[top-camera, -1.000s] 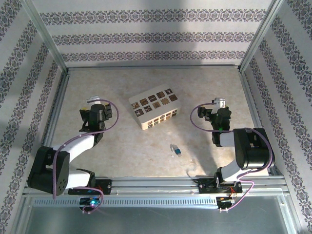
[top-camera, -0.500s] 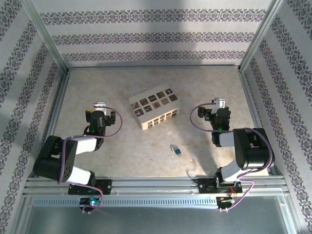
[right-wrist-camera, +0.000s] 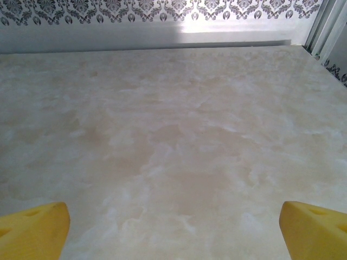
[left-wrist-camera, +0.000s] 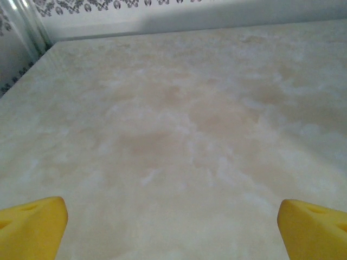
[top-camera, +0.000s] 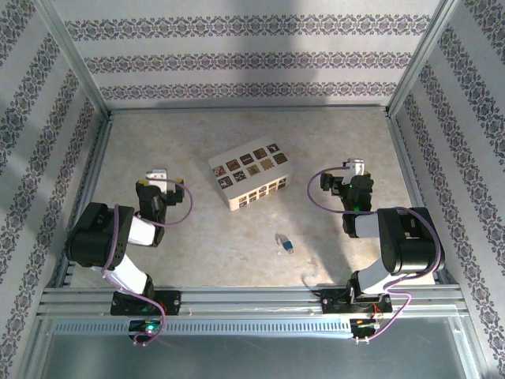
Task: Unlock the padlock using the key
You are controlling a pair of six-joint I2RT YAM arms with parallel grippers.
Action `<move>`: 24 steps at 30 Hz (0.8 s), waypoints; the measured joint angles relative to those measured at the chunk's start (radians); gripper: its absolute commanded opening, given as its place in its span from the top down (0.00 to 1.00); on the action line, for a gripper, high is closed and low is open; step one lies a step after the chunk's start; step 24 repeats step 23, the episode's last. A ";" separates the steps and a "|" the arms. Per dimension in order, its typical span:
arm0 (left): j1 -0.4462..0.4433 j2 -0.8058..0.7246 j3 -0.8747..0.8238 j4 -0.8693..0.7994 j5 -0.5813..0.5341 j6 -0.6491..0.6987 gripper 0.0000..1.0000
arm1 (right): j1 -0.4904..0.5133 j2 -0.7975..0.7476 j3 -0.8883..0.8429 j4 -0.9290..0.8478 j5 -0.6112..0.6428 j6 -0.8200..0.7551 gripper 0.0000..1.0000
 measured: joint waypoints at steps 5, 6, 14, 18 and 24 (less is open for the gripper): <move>0.042 -0.013 0.037 -0.017 0.029 -0.022 0.01 | 0.000 0.000 0.000 -0.003 0.000 0.000 0.02; 0.042 -0.013 0.037 -0.025 0.035 -0.023 0.01 | 0.000 0.000 0.000 -0.003 0.000 0.000 0.01; 0.042 -0.013 0.037 -0.048 0.050 -0.026 0.01 | 0.000 0.000 0.000 -0.003 0.000 0.000 0.02; 0.041 -0.013 0.037 -0.051 0.050 -0.026 0.01 | 0.000 0.000 0.000 -0.003 0.000 0.000 0.02; 0.041 -0.013 0.037 -0.053 0.050 -0.026 0.01 | 0.000 0.000 0.000 -0.003 0.000 0.000 0.02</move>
